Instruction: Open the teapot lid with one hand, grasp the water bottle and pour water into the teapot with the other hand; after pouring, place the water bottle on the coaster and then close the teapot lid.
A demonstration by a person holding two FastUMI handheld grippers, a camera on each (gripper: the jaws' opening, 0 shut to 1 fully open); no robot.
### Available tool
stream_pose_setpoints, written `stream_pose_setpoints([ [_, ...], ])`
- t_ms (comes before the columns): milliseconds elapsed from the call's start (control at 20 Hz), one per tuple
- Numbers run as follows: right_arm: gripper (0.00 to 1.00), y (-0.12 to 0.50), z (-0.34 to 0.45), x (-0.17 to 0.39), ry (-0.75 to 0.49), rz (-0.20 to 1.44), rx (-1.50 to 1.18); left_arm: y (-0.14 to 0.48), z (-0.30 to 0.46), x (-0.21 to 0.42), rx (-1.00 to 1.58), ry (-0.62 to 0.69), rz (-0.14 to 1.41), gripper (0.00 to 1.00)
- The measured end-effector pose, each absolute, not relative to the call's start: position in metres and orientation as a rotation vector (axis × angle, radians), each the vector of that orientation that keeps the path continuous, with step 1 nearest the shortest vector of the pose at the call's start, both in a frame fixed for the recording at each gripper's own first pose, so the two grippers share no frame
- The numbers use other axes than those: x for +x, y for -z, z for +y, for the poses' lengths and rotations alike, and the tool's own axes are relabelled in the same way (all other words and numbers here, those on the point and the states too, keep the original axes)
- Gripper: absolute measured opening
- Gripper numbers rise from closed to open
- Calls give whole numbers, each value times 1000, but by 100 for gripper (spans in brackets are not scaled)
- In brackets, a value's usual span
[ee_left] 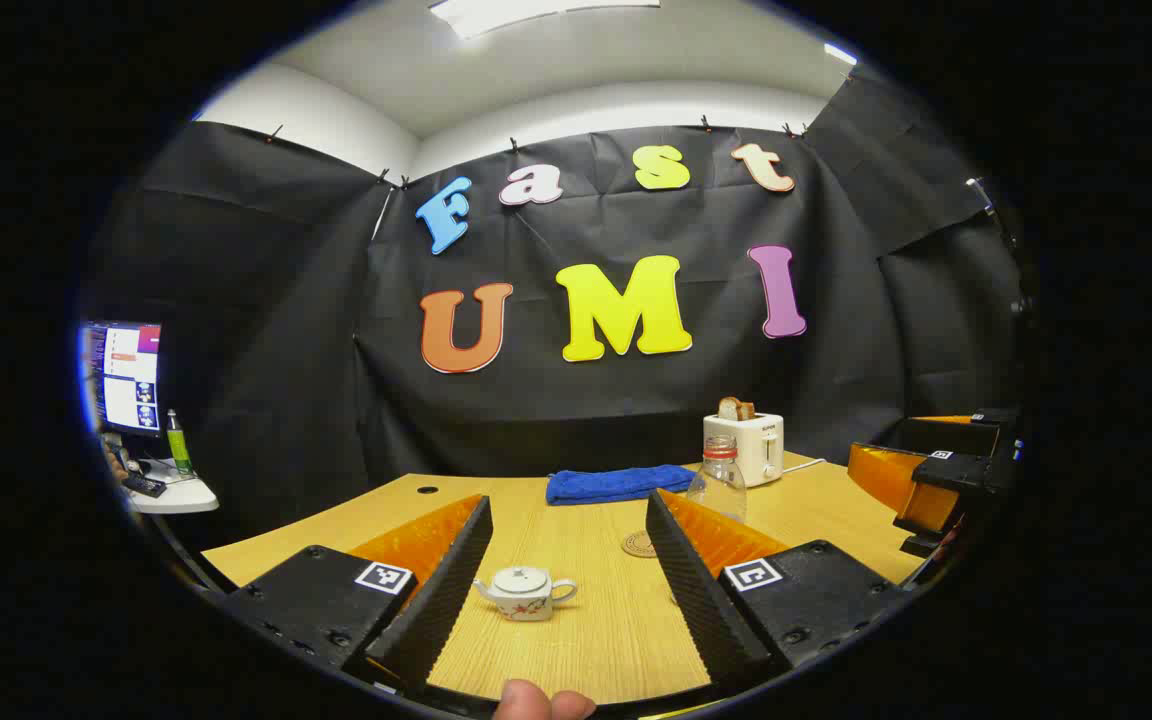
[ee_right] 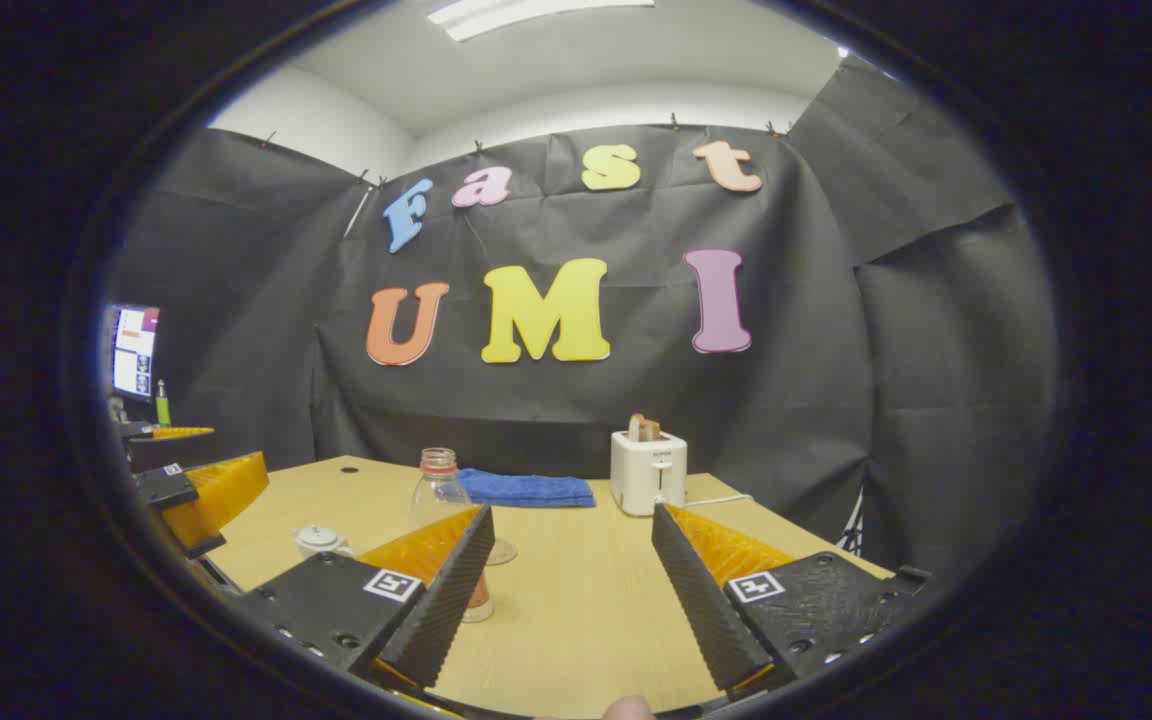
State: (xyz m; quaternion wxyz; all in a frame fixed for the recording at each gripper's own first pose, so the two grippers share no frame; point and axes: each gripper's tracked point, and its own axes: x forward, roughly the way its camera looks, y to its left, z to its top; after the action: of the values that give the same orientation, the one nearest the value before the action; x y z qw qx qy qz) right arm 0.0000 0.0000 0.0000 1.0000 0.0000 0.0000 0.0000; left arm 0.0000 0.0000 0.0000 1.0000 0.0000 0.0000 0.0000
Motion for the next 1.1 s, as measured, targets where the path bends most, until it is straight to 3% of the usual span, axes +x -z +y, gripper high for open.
stream_pose_setpoints([
  [150, 95, -1, 3, 0, -20, -20, 1, 1, -1, 1, -4, 3, 6, 100],
  [1100, 95, 13, 4, 13, -19, 31, 47, 21, 17, 20, -45, -29, 62, 97],
])
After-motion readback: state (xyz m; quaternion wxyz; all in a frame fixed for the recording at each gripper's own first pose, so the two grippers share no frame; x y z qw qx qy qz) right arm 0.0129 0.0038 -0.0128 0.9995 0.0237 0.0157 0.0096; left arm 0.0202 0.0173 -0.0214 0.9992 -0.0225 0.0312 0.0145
